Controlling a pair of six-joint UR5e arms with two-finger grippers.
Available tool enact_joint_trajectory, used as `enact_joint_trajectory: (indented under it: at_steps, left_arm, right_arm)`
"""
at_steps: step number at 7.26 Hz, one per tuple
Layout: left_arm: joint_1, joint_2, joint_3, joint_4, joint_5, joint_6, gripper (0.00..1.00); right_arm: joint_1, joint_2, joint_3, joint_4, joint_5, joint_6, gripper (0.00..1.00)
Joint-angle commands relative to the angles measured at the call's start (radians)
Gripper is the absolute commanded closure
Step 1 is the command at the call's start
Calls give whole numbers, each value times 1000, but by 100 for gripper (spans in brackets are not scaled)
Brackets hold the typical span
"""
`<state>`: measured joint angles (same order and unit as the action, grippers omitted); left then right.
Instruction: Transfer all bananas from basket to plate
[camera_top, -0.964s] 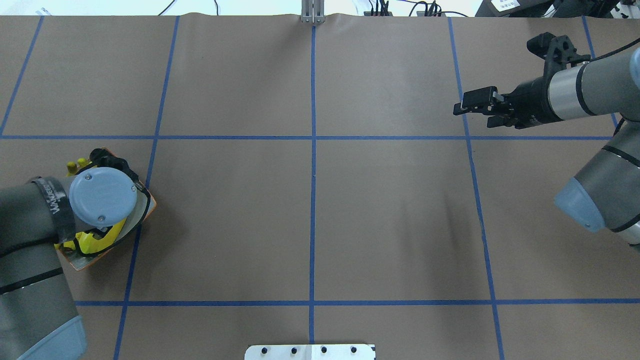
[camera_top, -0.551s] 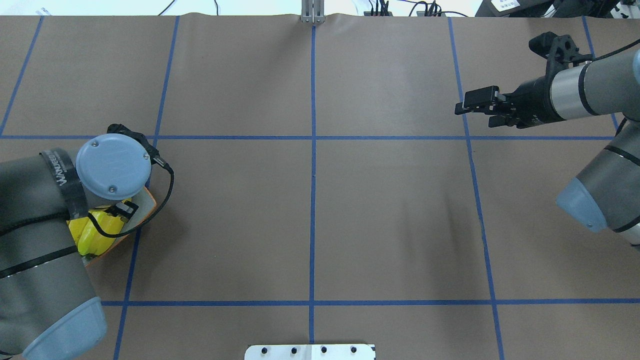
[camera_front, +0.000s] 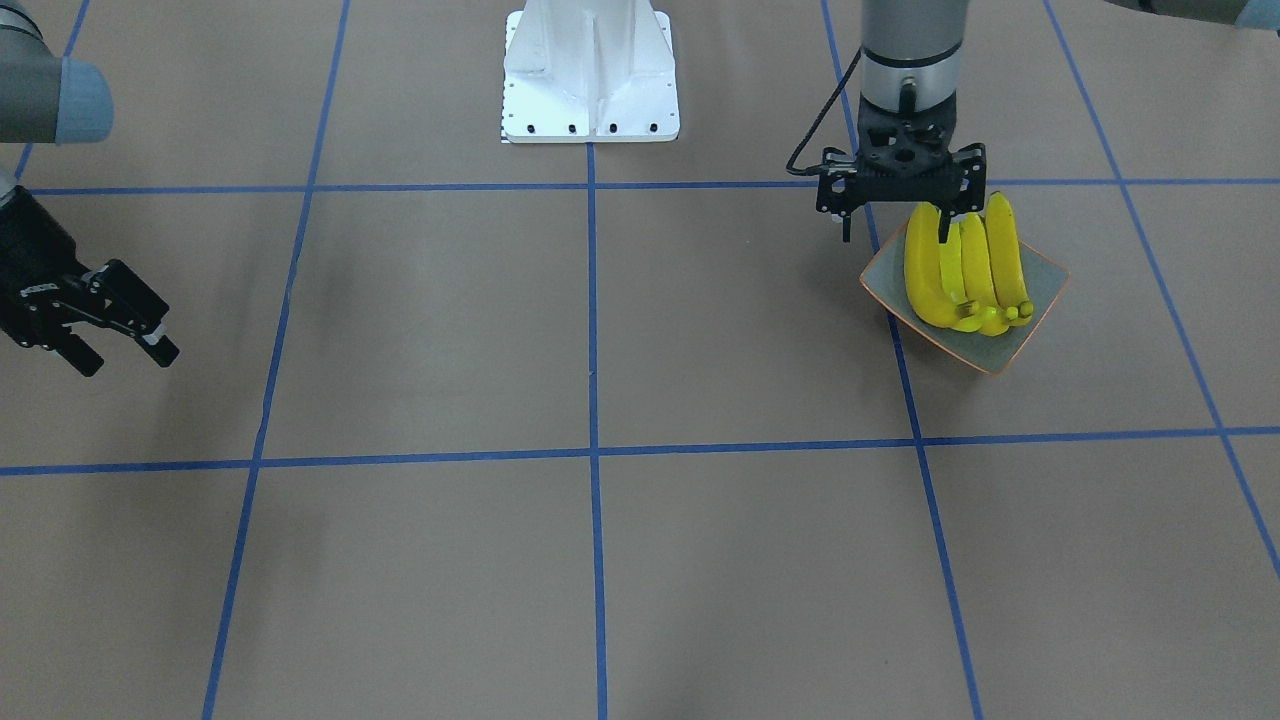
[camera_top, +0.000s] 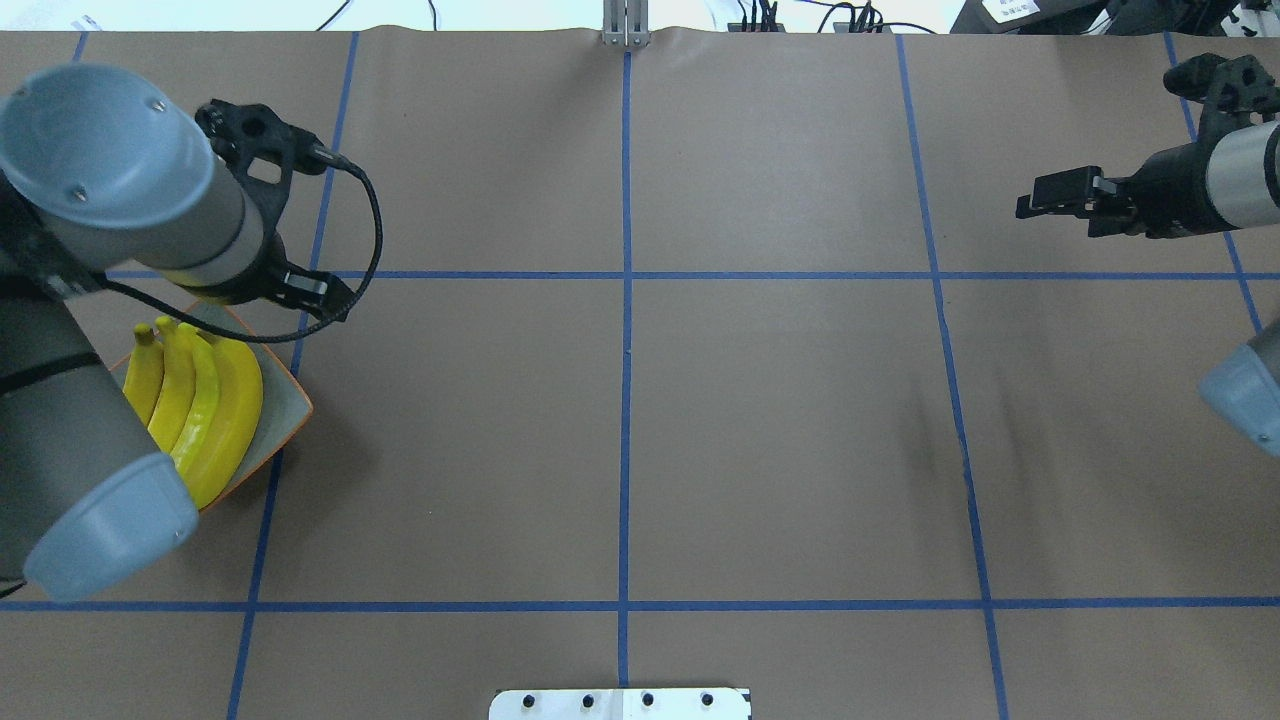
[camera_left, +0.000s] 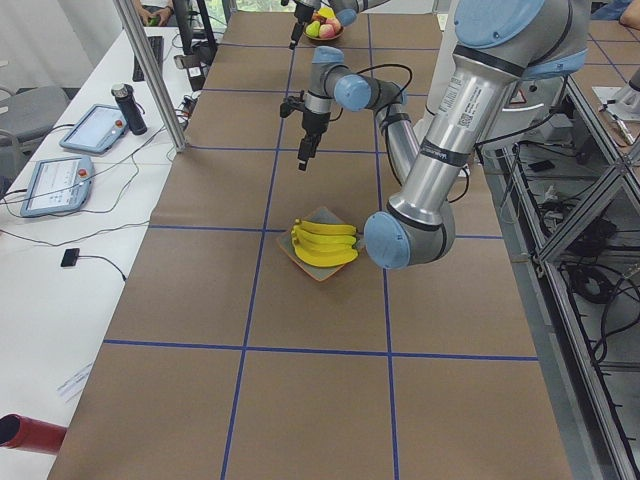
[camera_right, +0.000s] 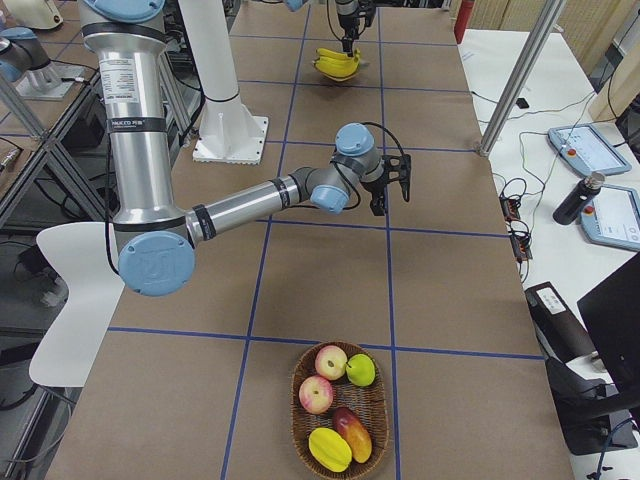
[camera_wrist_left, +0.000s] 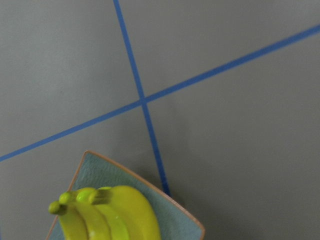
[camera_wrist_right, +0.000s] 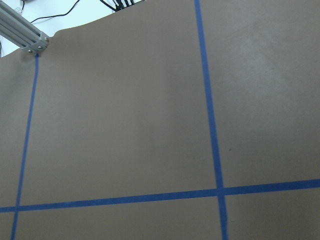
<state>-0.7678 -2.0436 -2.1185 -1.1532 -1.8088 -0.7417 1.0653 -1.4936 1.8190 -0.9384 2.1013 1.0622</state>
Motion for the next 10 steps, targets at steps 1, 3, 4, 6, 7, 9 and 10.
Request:
enact_joint_trajectory:
  at_steps: [1, 3, 4, 6, 7, 9, 10]
  left_arm:
    - [-176, 6, 137, -187, -182, 49, 0]
    - [-324, 66, 254, -265, -263, 288, 0]
    - [-384, 113, 309, -343, -326, 350, 0]
    - [-477, 231, 435, -546, -469, 431, 0]
    - [-488, 261, 443, -545, -469, 442, 0]
    - [-502, 299, 437, -545, -468, 446, 0]
    - [-524, 304, 448, -536, -466, 538, 0]
  right_arm:
    - [88, -2, 11, -190, 31, -195, 0]
    - [189, -11, 11, -317, 103, -392, 0]
    - [237, -37, 10, -360, 165, -469, 0]
    - [300, -124, 8, -364, 193, -601, 0]
    - [315, -128, -1, -369, 195, -614, 0]
    - [338, -122, -7, -418, 198, -625, 0]
    - [347, -119, -27, -424, 198, -658, 0]
